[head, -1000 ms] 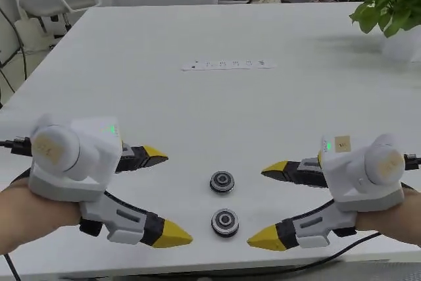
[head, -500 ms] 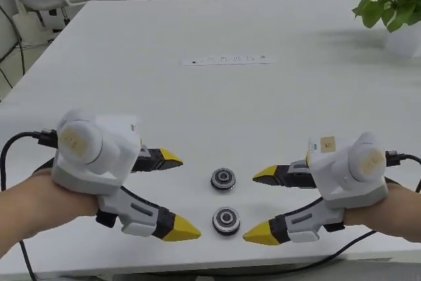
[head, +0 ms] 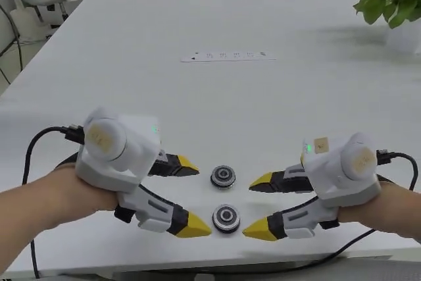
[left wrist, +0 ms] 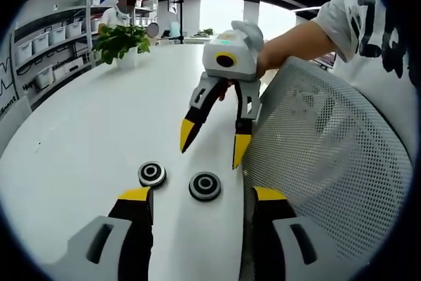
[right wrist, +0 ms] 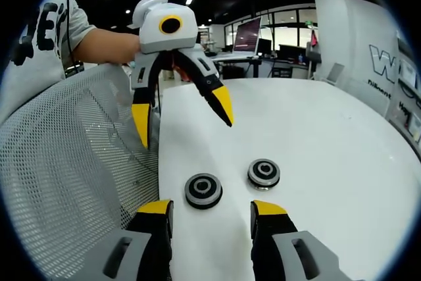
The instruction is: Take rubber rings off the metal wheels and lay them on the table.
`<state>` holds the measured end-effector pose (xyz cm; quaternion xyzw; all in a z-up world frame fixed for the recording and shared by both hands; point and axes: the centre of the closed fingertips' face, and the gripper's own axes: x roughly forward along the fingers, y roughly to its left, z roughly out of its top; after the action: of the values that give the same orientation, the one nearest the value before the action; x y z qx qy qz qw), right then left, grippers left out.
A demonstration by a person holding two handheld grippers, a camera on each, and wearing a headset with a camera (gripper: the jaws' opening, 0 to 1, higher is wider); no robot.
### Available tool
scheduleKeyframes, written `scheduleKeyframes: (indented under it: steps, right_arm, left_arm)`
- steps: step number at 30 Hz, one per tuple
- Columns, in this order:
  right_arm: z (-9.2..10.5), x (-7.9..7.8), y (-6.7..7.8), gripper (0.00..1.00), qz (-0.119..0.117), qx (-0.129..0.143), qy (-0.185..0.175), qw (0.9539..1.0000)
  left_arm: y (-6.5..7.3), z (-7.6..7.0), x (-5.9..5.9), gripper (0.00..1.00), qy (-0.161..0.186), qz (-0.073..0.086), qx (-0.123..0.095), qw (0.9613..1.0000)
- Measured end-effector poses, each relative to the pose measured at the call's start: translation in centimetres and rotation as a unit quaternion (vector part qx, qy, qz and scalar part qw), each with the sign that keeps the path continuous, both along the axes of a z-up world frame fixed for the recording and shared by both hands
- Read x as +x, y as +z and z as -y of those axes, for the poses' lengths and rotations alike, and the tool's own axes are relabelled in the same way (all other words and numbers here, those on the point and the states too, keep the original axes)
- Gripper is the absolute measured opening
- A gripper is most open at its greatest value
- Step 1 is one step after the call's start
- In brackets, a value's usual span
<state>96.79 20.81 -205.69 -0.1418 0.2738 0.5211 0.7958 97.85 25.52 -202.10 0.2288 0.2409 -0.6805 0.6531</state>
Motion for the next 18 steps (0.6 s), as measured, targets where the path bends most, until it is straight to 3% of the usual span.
scheduleKeyframes:
  steps: [18]
  right_arm:
    - [-0.7,-0.3,-0.6,0.37,-0.012,0.000,0.018,0.9998]
  left_arm:
    - [-1.7,1.4,-1.2,0.39,-0.025,-0.021,0.016,0.9993]
